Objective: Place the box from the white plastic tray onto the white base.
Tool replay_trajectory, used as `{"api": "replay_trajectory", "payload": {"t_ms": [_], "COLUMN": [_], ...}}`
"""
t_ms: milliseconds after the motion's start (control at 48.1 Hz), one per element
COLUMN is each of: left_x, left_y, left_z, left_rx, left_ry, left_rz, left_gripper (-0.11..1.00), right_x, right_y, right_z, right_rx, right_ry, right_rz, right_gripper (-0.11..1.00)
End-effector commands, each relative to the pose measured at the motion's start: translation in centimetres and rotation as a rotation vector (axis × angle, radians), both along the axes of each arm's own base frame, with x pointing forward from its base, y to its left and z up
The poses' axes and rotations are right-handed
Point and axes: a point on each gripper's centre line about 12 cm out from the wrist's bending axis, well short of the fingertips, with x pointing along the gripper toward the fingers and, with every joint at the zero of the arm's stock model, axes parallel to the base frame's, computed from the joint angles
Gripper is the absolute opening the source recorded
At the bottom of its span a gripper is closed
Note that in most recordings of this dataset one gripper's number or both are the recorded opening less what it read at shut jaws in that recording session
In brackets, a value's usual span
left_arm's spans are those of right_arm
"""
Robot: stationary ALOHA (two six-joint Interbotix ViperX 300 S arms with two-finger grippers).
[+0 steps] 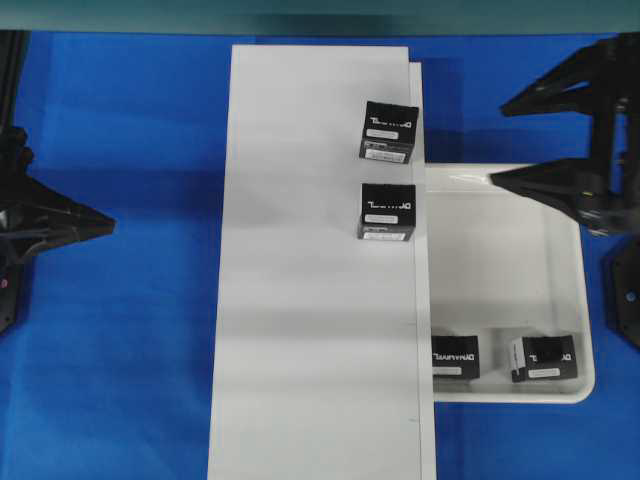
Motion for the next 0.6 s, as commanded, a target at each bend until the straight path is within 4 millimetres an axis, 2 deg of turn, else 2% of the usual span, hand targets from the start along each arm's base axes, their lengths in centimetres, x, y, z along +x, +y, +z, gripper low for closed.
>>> {"api": "replay_trajectory", "payload": {"t_ms": [0, 249, 582], "left_x": [0.2, 0.5, 1.0], "left_y": [-0.3, -0.4, -0.2], "left_z": [1.1, 0.8, 0.6], "left_rx": [0.001, -0.001, 0.006], "left_ry": [-0.032, -0.017, -0.005], "left_rz": [-0.014, -0.020, -0.008], "left_gripper": [-0.07, -0.07, -0.07], "right_x": [-0.9, -4.0, -6.6], "right_y": [0.3, 1.1, 2.1], "right_z": [0.7, 0.5, -0.4], "right_rx": [-0.011, -0.026, -0.030], "right_ry": [-0.043, -0.104, -0.149], "right_rz": [0.000, 0.004, 0.022], "right_gripper": [0.99, 0.99, 0.99]}}
